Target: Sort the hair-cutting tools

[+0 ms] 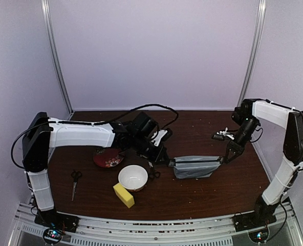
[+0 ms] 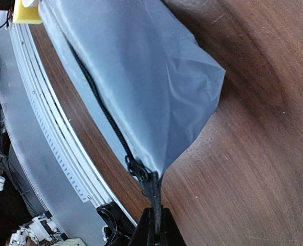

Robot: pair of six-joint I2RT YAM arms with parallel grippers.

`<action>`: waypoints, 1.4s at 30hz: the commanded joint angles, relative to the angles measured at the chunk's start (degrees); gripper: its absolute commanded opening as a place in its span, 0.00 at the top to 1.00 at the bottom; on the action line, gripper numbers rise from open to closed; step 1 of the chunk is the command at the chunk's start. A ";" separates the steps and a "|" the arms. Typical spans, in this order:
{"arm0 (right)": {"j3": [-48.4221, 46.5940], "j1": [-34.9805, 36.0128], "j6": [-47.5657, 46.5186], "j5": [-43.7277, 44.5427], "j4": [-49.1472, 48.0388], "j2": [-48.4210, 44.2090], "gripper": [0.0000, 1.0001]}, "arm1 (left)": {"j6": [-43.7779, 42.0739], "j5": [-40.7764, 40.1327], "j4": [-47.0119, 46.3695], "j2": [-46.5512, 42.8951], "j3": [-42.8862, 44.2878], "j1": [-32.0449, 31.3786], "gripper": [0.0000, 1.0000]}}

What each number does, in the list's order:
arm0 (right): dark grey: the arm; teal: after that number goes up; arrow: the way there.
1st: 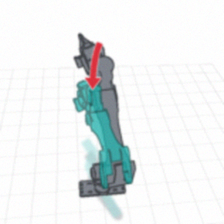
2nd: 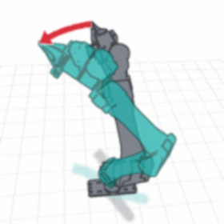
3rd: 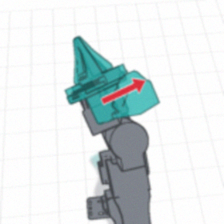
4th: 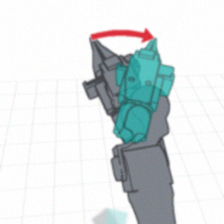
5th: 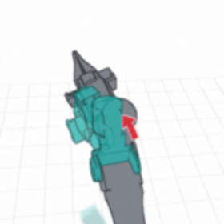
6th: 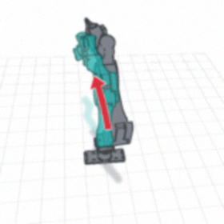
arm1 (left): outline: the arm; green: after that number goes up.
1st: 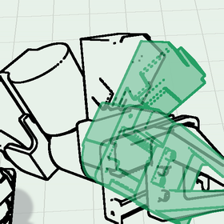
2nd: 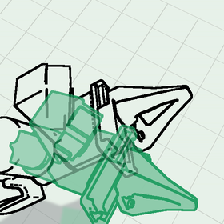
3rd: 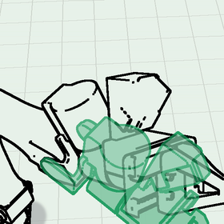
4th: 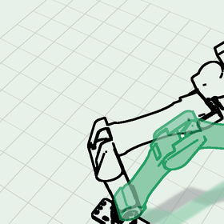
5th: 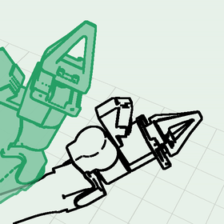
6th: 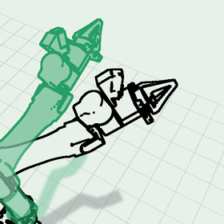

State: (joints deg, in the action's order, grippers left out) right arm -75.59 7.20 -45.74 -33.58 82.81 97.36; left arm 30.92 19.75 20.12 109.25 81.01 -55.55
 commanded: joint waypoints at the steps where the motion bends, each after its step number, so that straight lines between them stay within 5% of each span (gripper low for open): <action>1: -3.82 -3.28 4.71 0.73 1.54 1.16 0.99 | -1.39 0.16 -0.69 1.03 3.77 1.93 1.00; 5: -5.31 -3.97 7.76 -1.10 0.90 2.40 0.96 | -2.54 -2.36 -0.87 1.51 4.51 2.55 0.93; 10: -4.73 -3.95 9.49 -2.14 -1.43 2.08 0.72 | -2.43 -2.20 -0.65 1.55 3.96 2.55 0.81; 18: -4.31 -3.45 17.85 4.92 -10.39 -7.57 0.62 | -7.45 -12.22 2.38 -9.10 0.91 2.55 0.69; 19: -4.42 -3.05 18.28 5.82 -11.54 -9.06 0.62 | -9.01 -14.93 4.28 -11.29 0.90 2.55 0.50; 20: -4.59 -2.48 18.39 6.37 -12.49 -10.64 0.62 | -10.83 -17.31 5.18 -13.42 0.90 2.55 0.16; 21: -4.77 -1.50 18.36 6.89 -13.49 -12.01 0.62 | -13.16 -19.33 6.75 -15.79 1.01 2.55 0.04; 29: -3.35 20.55 16.32 11.98 -21.10 -20.48 0.70 | -15.64 -43.12 17.11 -30.75 0.24 3.20 0.02; 34: -3.59 33.23 16.54 14.90 -26.10 -17.30 0.75 | -17.78 -27.42 19.02 -30.61 -1.91 13.54 0.02; 42: -12.71 43.25 21.25 17.59 -28.84 -2.30 0.76 | -22.87 -38.09 2.70 -37.14 -11.05 17.24 0.02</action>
State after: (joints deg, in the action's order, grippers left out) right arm -82.63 47.29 -27.83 -19.62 56.75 89.06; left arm 10.46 -14.09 31.86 75.00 71.55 -39.51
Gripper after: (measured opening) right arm 0.244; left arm 0.978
